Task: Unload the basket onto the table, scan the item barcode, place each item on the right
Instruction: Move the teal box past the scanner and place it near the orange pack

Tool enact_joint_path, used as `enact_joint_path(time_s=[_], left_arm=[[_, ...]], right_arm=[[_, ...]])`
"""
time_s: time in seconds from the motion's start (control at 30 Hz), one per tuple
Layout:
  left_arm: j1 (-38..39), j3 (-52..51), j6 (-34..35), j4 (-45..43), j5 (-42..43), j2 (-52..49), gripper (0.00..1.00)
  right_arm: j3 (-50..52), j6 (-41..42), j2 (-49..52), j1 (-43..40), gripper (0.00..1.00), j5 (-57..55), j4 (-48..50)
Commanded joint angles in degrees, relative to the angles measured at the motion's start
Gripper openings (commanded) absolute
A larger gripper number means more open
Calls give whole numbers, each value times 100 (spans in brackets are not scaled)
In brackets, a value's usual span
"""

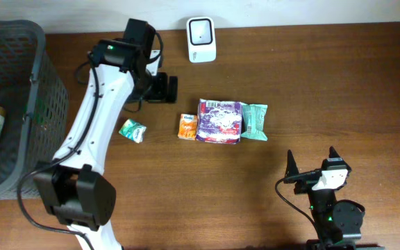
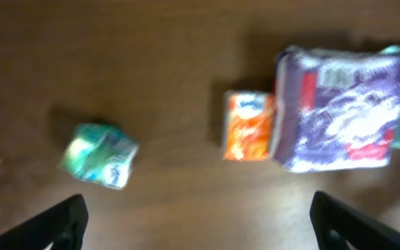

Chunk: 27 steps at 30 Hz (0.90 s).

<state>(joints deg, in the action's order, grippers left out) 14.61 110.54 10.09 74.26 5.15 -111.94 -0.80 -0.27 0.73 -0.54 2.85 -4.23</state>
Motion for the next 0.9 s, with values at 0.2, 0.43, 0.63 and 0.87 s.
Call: enact_joint_path(time_s=[0.2,0.43,0.63,0.87], left_arm=[[-212,-1270,-11,129,-1093,136,74],[-269,-2640,1775,-1593,-1722,129,79],[-306,-3552,2706,-2981,-1722,127,76],[-304,-3668,2763,-3193,-1718,127,49]], right_arm=[[48,-31,-31,57,99,31,-4],[48,-33,-31,57,99,31,-4],[48,-33,-31,57,99,31,-4],[48,-33,-31,57,99,31,-4]])
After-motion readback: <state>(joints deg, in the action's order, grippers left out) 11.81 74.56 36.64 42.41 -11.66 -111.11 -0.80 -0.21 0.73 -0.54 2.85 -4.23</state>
